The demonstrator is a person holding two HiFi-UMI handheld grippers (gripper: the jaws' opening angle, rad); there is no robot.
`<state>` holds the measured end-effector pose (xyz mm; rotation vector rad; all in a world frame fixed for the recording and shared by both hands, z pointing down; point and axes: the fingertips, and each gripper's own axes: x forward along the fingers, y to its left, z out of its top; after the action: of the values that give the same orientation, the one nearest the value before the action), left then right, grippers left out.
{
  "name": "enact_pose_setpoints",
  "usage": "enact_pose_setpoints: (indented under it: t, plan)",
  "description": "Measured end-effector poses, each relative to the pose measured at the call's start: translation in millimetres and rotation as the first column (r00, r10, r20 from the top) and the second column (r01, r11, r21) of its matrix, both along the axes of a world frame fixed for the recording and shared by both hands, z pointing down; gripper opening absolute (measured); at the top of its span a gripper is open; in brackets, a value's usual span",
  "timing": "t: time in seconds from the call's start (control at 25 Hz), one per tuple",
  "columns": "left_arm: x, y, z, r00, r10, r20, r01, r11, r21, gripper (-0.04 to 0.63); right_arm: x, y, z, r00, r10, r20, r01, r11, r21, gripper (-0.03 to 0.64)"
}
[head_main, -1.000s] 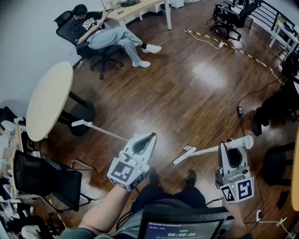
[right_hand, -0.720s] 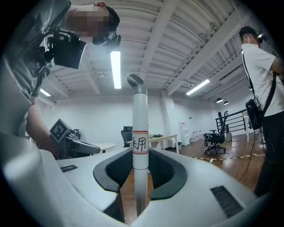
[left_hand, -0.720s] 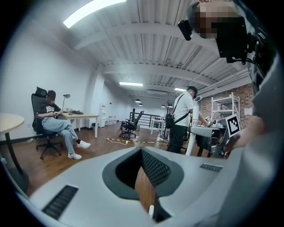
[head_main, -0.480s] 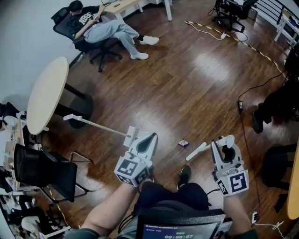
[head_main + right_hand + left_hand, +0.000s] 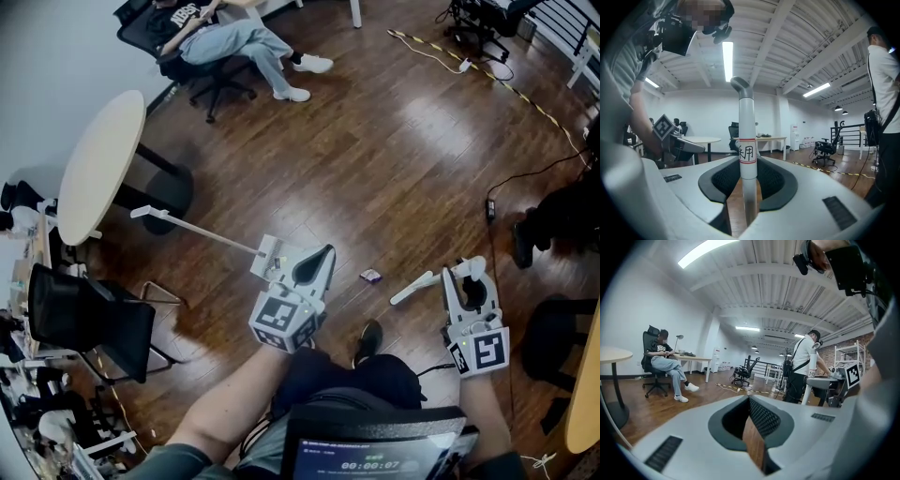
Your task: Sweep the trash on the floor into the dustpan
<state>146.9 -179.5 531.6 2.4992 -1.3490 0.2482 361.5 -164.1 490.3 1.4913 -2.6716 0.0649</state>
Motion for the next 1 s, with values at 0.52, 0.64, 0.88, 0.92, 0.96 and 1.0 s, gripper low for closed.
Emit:
enact_pose_setpoints:
  t: [0.52,0.64,0.88,0.92,0.96,1.0]
  plan:
    - [0,-1,31,1.000,-0.019,0.001,0.019,0.998,-0.064,0.002,-18,-5,24,1.000,-0.003,0.025,0.004,0.999,-0.040,0.117]
    - [-4,-4,45,1.000,-0.020,0.018,0.021,0.996,-0.090,0.002,-26,-11,35,1.000,-0.016,0.008,0.016,0.999,-0.047,0.117]
    - [12,-16,63,1.000,-0.027,0.005,0.027,0.993,-0.118,0.002,-13,-23,57,1.000,-0.024,-0.018,0.023,0.997,-0.079,0.116]
    - [15,-18,64,1.000,-0.023,0.004,0.024,0.993,-0.119,0.002,-11,-23,61,0.999,-0.026,-0.023,0.024,0.996,-0.084,0.115]
    - [17,-20,66,1.000,-0.021,0.005,0.021,0.993,-0.120,0.002,-8,-24,65,0.999,-0.026,-0.027,0.024,0.996,-0.090,0.115]
    - [19,-21,67,1.000,-0.017,0.007,0.018,0.992,-0.121,0.002,-4,-25,69,0.999,-0.024,-0.031,0.021,0.995,-0.097,0.115]
